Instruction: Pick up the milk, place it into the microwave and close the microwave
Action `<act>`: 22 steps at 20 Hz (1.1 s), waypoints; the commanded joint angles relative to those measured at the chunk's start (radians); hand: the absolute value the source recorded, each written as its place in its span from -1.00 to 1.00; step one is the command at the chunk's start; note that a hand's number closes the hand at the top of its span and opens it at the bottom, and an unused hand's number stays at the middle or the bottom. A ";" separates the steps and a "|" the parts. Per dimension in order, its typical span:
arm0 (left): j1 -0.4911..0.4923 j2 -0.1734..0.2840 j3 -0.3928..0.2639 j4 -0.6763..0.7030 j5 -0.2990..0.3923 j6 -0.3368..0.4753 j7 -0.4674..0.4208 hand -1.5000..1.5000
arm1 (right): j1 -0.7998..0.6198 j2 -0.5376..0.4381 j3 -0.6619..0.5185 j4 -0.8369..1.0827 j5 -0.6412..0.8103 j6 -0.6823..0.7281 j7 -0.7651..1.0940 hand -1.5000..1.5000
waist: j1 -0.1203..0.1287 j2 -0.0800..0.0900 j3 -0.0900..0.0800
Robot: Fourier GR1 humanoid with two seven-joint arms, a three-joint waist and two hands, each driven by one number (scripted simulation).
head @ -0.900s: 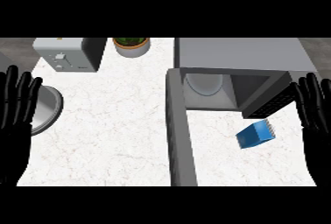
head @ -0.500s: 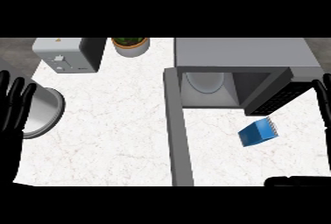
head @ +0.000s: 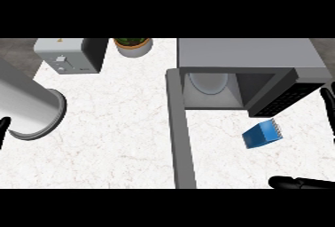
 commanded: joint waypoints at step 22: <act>0.320 -0.030 0.242 -0.160 0.294 -0.239 -0.029 -1.00 | 0.127 0.033 -0.131 0.494 0.125 -0.026 -0.343 -1.00 | 0.014 -0.002 0.002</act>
